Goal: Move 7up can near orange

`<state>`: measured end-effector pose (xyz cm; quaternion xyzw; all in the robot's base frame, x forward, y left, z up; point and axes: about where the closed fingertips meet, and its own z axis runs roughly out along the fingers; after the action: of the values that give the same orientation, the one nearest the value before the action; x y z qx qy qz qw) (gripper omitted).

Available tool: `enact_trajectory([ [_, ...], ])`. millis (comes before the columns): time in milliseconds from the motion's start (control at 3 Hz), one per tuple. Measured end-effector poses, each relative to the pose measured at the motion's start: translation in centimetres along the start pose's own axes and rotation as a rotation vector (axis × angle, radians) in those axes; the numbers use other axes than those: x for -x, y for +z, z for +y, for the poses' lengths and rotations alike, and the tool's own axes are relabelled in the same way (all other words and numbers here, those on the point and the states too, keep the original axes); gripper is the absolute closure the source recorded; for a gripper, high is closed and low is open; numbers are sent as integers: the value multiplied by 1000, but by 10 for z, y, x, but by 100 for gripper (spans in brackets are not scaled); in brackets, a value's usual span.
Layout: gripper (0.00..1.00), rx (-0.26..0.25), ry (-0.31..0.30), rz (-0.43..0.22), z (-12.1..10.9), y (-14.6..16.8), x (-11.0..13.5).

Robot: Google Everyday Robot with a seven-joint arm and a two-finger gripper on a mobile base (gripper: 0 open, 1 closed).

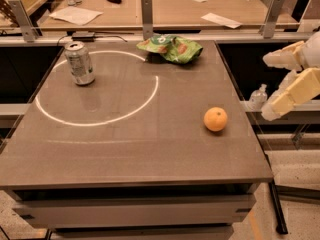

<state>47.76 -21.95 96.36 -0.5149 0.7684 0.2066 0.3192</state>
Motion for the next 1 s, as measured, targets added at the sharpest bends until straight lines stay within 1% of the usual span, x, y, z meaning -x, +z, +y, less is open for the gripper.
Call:
enact_trajectory([
  [333,0,-49,80,-12,-11,18,7],
  [667,0,-160,149,-25,-41,33,5],
  [1000,0,-160,149,-25,-41,33,5],
])
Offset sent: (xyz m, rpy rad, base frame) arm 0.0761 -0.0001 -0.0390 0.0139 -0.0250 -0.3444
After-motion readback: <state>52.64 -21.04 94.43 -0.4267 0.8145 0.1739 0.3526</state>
